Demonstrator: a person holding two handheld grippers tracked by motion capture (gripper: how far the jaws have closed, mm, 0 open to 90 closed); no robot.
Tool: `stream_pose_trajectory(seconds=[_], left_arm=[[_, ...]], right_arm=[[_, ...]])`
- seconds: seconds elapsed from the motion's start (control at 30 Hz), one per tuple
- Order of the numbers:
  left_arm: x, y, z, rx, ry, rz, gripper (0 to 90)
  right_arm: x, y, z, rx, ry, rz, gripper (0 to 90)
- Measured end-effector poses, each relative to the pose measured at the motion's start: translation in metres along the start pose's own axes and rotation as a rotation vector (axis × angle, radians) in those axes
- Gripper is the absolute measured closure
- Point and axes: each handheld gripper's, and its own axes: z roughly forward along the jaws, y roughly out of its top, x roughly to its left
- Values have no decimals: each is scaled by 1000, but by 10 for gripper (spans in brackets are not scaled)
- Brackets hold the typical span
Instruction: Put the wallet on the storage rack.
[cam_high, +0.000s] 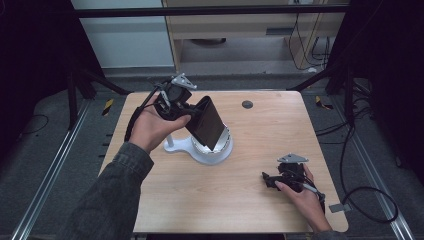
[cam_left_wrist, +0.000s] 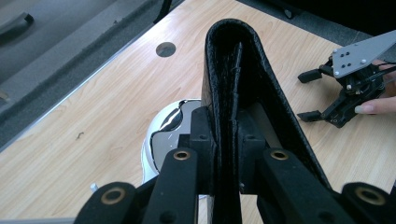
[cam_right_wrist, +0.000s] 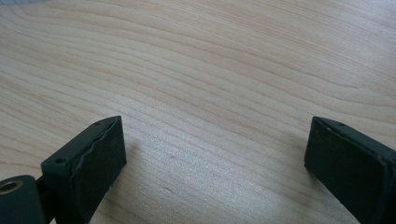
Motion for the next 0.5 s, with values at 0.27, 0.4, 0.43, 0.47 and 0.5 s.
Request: stream_pose_trajectory(seconds=[0.27, 0.4, 0.43, 0.47, 0.5], left_arm=[[6, 0, 12, 13, 19, -9, 805], [9, -2, 22, 23, 21, -15, 805], [10, -3, 24, 29, 24, -13, 804], [10, -3, 27, 33, 26, -14, 805], [11, -4, 30, 36, 29, -12, 804]], right_arm=[[0, 0, 0, -2, 2, 0, 53], [0, 0, 0, -2, 3, -1, 52], [0, 0, 0, -2, 4, 0, 52], [0, 0, 0, -2, 3, -1, 52], [0, 0, 0, -2, 3, -1, 52]])
